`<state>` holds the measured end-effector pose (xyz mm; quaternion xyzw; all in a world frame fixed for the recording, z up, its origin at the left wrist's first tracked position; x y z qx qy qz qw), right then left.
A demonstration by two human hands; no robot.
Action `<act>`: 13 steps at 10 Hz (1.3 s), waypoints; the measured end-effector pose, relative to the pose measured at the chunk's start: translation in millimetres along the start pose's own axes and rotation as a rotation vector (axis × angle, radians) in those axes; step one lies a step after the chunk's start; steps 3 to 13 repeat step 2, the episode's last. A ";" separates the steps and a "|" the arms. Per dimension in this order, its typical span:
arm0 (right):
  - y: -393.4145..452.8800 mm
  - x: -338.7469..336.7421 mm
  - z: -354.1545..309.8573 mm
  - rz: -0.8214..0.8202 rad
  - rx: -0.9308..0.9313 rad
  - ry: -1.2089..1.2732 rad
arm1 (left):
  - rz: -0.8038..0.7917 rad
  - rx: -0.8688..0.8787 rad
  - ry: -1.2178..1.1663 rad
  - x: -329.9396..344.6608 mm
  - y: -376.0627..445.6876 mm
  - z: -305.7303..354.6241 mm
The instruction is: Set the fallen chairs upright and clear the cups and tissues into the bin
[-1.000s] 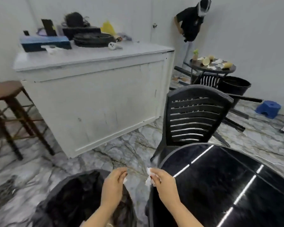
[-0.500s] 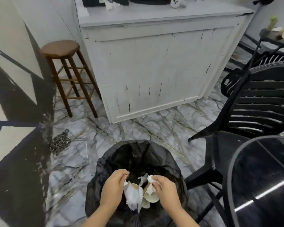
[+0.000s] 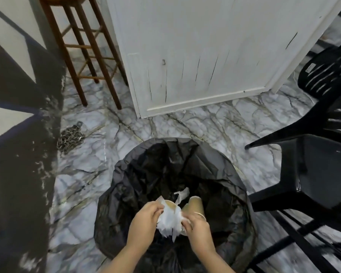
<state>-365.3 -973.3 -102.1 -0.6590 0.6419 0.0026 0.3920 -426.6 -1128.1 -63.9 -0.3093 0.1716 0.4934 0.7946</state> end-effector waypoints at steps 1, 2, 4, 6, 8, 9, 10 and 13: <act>12.3 20.9 21.9 -0.044 0.035 -0.035 | -0.027 -0.042 0.043 17.1 6.2 -22.5; 19.8 31.4 30.4 -0.103 0.053 -0.249 | -0.046 -0.067 0.197 29.0 13.5 -32.2; 19.8 31.4 30.4 -0.103 0.053 -0.249 | -0.046 -0.067 0.197 29.0 13.5 -32.2; 19.8 31.4 30.4 -0.103 0.053 -0.249 | -0.046 -0.067 0.197 29.0 13.5 -32.2; 19.8 31.4 30.4 -0.103 0.053 -0.249 | -0.046 -0.067 0.197 29.0 13.5 -32.2; 19.8 31.4 30.4 -0.103 0.053 -0.249 | -0.046 -0.067 0.197 29.0 13.5 -32.2; 19.8 31.4 30.4 -0.103 0.053 -0.249 | -0.046 -0.067 0.197 29.0 13.5 -32.2; 19.8 31.4 30.4 -0.103 0.053 -0.249 | -0.046 -0.067 0.197 29.0 13.5 -32.2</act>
Point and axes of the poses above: each hand's wrist, its own y-axis towards the middle knuckle, its own x-axis out of the palm, z = x × y, the point moved 9 cm from there along y, towards the middle knuckle, and after that the axes turned 5 degrees about -z, right-handed, at the moved point
